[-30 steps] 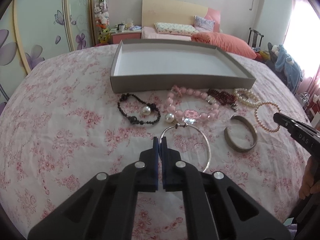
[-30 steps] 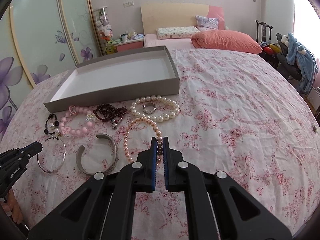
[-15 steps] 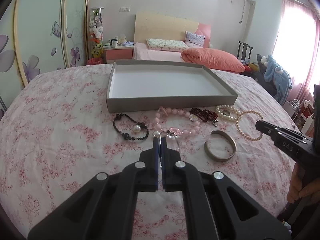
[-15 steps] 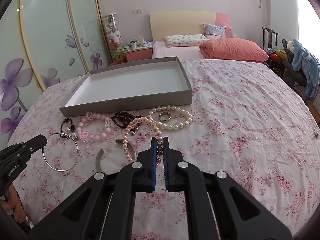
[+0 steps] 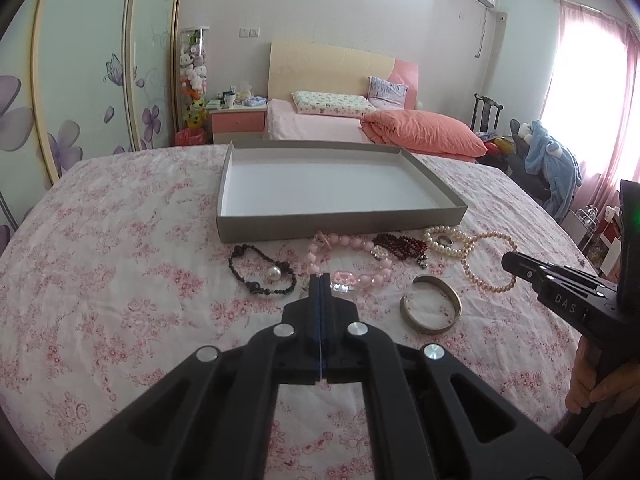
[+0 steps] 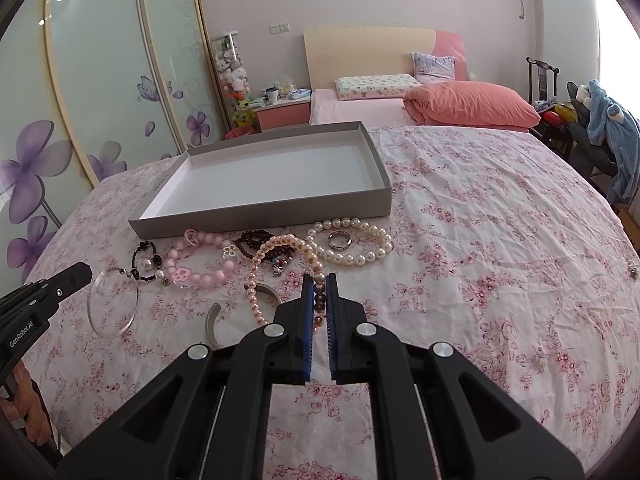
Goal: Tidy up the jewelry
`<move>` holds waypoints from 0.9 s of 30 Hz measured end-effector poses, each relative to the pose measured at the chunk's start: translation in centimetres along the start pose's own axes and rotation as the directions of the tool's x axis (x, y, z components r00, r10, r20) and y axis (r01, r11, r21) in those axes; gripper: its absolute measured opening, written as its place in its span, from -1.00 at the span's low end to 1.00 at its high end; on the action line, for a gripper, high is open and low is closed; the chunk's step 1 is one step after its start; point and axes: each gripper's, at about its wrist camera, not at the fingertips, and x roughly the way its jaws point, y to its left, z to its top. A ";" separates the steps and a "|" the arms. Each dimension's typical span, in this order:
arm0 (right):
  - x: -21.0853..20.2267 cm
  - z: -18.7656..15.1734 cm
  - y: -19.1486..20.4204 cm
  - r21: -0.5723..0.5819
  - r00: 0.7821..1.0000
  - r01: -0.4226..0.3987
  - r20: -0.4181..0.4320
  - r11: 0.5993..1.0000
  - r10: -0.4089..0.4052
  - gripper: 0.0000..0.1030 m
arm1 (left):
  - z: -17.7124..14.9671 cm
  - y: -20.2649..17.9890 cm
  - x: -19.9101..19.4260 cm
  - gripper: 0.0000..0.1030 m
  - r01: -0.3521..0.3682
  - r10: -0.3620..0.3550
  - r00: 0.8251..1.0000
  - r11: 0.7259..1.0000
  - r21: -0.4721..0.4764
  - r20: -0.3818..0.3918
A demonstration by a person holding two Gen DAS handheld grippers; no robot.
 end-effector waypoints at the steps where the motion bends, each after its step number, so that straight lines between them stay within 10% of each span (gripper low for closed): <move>1: 0.0 0.0 0.1 -0.002 1.000 0.000 0.001 1.000 0.000 -0.87 | 0.1 -0.1 -0.1 -0.98 -0.005 0.005 1.000 1.000 0.006 0.007; 11: 0.4 -0.2 -0.3 0.007 1.000 0.006 -0.013 1.000 -0.006 -0.87 | -1.4 0.4 2.1 -0.91 0.003 -0.001 0.994 1.000 0.013 -0.113; 15: 0.5 -0.3 -0.3 0.007 1.000 0.006 -0.013 1.000 -0.006 -0.87 | -2.3 -0.7 3.5 0.19 0.001 0.006 0.986 0.999 0.042 -0.168; 27: 0.5 -0.5 -1.5 0.037 1.000 0.014 -0.016 0.999 -0.013 -0.87 | -3.2 -4.9 7.9 0.66 -0.025 0.065 0.960 0.989 0.148 -0.273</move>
